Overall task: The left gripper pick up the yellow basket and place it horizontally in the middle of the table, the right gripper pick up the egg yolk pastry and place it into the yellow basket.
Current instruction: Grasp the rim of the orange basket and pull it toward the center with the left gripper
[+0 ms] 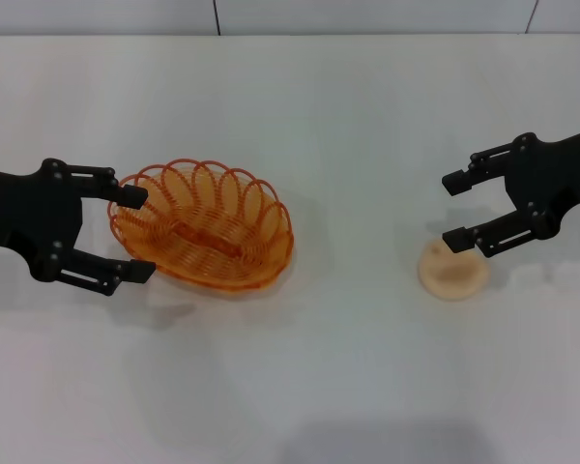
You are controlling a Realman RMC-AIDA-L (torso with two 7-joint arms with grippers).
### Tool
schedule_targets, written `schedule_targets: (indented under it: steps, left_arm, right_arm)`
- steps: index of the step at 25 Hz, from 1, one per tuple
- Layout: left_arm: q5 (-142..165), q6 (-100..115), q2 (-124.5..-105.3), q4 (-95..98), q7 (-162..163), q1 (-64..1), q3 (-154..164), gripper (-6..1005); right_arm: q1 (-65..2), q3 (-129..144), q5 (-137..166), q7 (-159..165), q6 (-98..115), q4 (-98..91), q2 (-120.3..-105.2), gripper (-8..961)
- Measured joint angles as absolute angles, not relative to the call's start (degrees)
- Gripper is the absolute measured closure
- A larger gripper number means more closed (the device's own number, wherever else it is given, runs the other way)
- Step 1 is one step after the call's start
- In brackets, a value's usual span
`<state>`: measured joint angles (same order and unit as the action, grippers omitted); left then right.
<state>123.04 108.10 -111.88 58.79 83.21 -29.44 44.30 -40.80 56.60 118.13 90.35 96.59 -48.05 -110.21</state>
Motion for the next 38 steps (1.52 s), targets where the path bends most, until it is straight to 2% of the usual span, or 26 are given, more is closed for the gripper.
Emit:
schedule_targets:
  steps: [20, 32, 38]
  left_arm:
    - [123.14, 108.10, -111.97, 58.86, 85.65, -29.45, 44.30, 127]
    - [126.56, 109.35, -112.88, 73.92, 119.48, -29.62, 46.94, 126]
    - [133.80, 108.08, -109.75, 76.89, 138.16, -33.02, 46.73, 126]
  right_arm:
    - [-40.37, 56.52, 117.77, 90.35, 96.46, -48.08, -110.21, 188]
    - [-36.84, 55.01, 116.76, 90.27, 95.59, -53.47, -111.14, 190]
    - [-36.76, 54.94, 116.71, 89.74, 94.88, -53.95, -111.55, 191]
